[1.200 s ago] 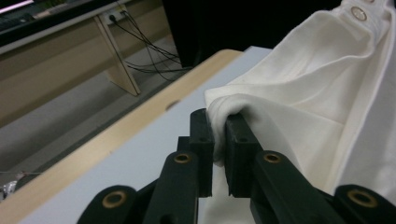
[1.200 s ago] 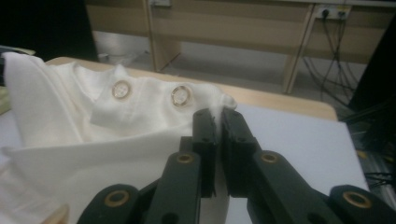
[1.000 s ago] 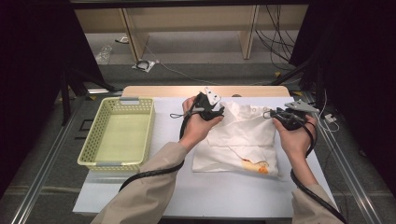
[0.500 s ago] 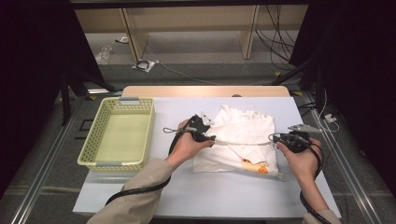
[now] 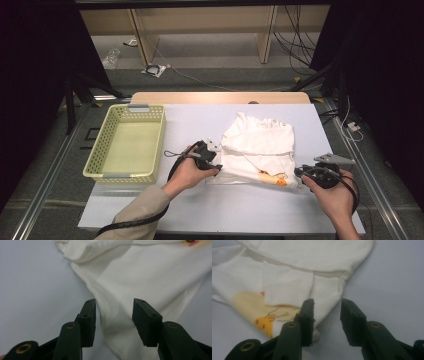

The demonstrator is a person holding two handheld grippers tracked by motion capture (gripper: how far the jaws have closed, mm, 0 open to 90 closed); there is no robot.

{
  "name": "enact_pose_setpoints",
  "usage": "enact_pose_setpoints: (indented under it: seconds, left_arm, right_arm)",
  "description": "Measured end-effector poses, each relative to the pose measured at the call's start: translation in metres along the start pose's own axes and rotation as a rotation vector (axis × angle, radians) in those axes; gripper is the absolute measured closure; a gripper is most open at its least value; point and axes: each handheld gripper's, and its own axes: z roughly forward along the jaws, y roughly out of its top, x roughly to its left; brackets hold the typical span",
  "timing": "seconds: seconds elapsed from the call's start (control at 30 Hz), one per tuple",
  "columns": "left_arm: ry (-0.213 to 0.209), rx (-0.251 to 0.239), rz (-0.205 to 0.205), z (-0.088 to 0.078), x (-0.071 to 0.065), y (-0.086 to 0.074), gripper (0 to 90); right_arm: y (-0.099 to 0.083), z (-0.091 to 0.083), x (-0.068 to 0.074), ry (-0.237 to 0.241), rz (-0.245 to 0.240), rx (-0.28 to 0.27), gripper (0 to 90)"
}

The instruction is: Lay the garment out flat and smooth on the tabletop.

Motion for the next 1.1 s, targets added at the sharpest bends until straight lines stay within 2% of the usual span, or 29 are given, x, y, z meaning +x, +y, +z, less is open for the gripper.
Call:
enact_pose_setpoints:
  seconds: [0.1, 0.17, 0.33, 0.43, 0.57, 0.7, 0.77, 0.87, 0.93, 0.97, 1.03, 1.1]
  left_arm:
    - [-0.009, 0.015, 0.012, -0.006, -0.005, -0.01, 55.2]
    - [-0.016, 0.021, 0.014, -0.008, -0.008, -0.015, 55.9]
    - [-0.032, 0.036, 0.014, -0.009, -0.013, -0.022, 58.0]
    - [-0.039, 0.045, 0.024, -0.014, -0.016, -0.026, 58.7]
    - [-0.045, 0.054, 0.041, -0.017, -0.02, -0.029, 60.6]
    - [-0.046, 0.062, 0.053, -0.014, -0.023, -0.03, 62.4]
    - [-0.029, 0.053, 0.079, -0.015, -0.024, -0.03, 63.9]
    - [-0.036, 0.032, 0.093, -0.017, -0.026, -0.028, 64.6]
    - [-0.057, 0.02, 0.104, -0.017, -0.028, -0.026, 65.2]
    - [-0.059, 0.018, 0.107, -0.016, -0.029, -0.026, 65.1]
    - [-0.06, 0.016, 0.121, -0.014, -0.031, -0.025, 65.5]
    - [-0.068, 0.015, 0.124, -0.013, -0.033, -0.024, 65.6]
  right_arm:
    - [-0.009, -0.012, 0.002, 0.01, 0.015, -0.008, 65.0]
    - [-0.016, -0.014, 0.004, 0.032, 0.018, 0.013, 65.1]
    - [-0.027, -0.014, 0.006, 0.054, 0.028, 0.055, 65.9]
    - [-0.028, -0.019, 0.006, 0.059, 0.02, 0.045, 67.8]
    - [-0.033, -0.027, 0.007, 0.081, -0.014, 0.081, 69.6]
    - [-0.037, -0.022, 0.012, 0.105, -0.062, 0.129, 69.2]
    - [-0.036, -0.019, 0.016, 0.118, -0.096, 0.148, 67.9]
    - [-0.034, -0.015, 0.019, 0.127, -0.155, 0.15, 65.5]
    - [-0.032, -0.012, 0.019, 0.119, -0.158, 0.155, 65.8]
    - [-0.031, -0.01, 0.019, 0.11, -0.175, 0.148, 66.4]
    - [-0.029, -0.007, 0.019, 0.096, -0.167, 0.133, 74.4]
    - [-0.025, -0.006, 0.019, 0.103, -0.155, 0.113, 82.2]
